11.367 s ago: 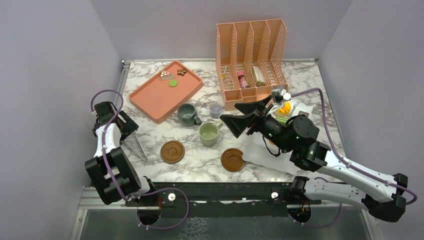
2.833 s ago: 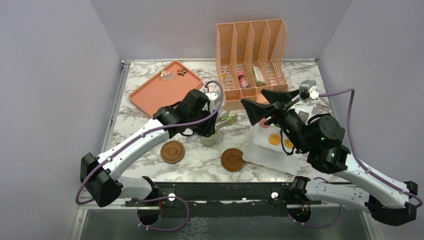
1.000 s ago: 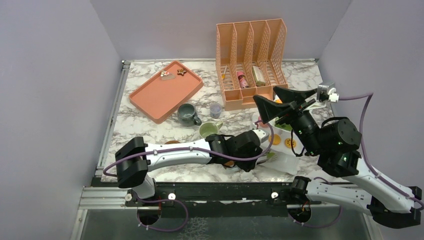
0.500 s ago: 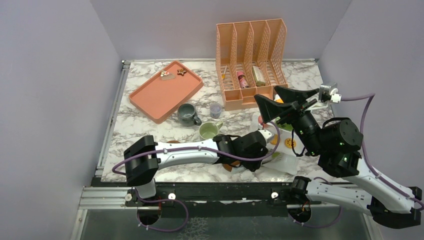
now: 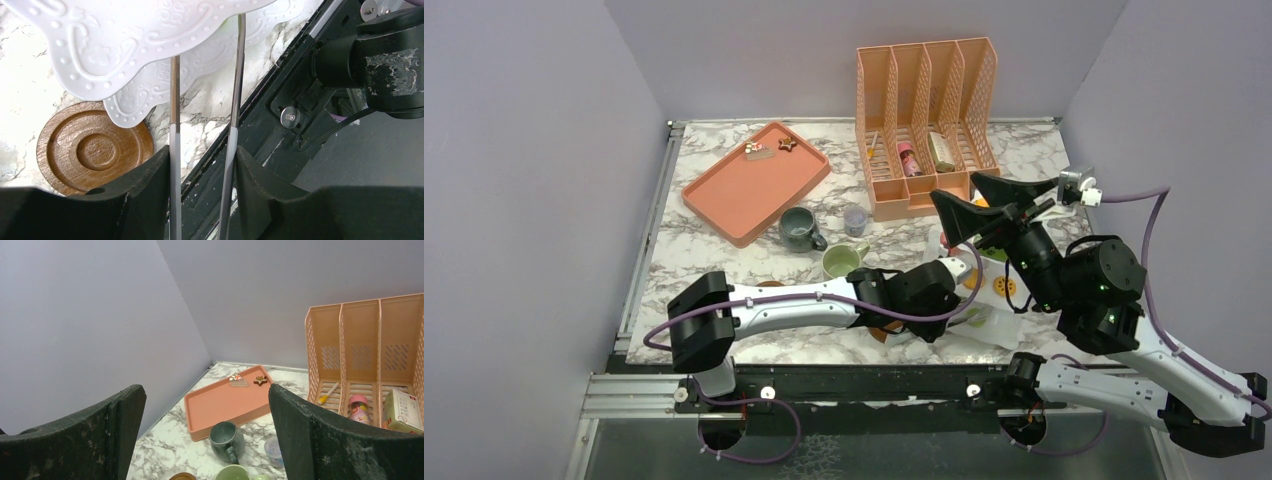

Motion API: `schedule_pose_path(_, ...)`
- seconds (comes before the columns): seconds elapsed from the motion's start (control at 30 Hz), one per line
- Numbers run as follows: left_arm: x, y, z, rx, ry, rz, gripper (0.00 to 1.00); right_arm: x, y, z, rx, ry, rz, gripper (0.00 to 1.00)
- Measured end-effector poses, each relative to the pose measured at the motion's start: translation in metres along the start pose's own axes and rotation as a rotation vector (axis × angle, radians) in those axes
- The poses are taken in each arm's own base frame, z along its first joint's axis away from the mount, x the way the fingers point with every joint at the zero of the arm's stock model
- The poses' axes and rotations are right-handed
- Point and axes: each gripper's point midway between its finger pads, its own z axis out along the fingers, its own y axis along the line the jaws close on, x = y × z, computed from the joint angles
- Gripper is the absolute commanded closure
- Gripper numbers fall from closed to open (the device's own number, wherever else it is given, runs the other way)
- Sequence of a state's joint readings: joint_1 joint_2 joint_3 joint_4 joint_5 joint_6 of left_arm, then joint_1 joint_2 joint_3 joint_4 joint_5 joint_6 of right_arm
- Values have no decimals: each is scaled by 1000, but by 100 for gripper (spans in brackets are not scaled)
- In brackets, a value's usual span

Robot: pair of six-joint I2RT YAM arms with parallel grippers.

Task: Serve the afternoon tea
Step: Place the desert on the desert table.

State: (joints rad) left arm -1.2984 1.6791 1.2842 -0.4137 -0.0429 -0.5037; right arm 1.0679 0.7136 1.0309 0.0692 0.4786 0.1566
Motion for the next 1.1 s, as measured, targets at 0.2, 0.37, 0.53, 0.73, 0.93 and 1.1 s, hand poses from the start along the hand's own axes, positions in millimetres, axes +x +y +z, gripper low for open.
schedule_pose_path(0.2, 0, 3, -8, -12, 1, -1, 57, 4, 1, 2, 1, 10, -5, 2)
schedule_pose_path(0.37, 0, 9, -23, -43, -7, -7, 57, 9, 1, 5, 3, 21, -12, 2)
schedule_pose_path(0.53, 1, 20, -38, -93, -11, -11, 57, 10, 2, 6, 3, 21, -11, 2)
schedule_pose_path(0.73, 6, 38, -52, -160, -4, -27, 57, 10, 3, 8, 2, 20, -10, 2)
schedule_pose_path(0.93, 3, 74, -67, -251, -8, -77, 57, 12, 3, 8, 2, 24, -12, 2)
schedule_pose_path(1.1, -19, 112, -89, -315, -72, -136, 57, 12, 3, 8, 2, 23, -11, 2)
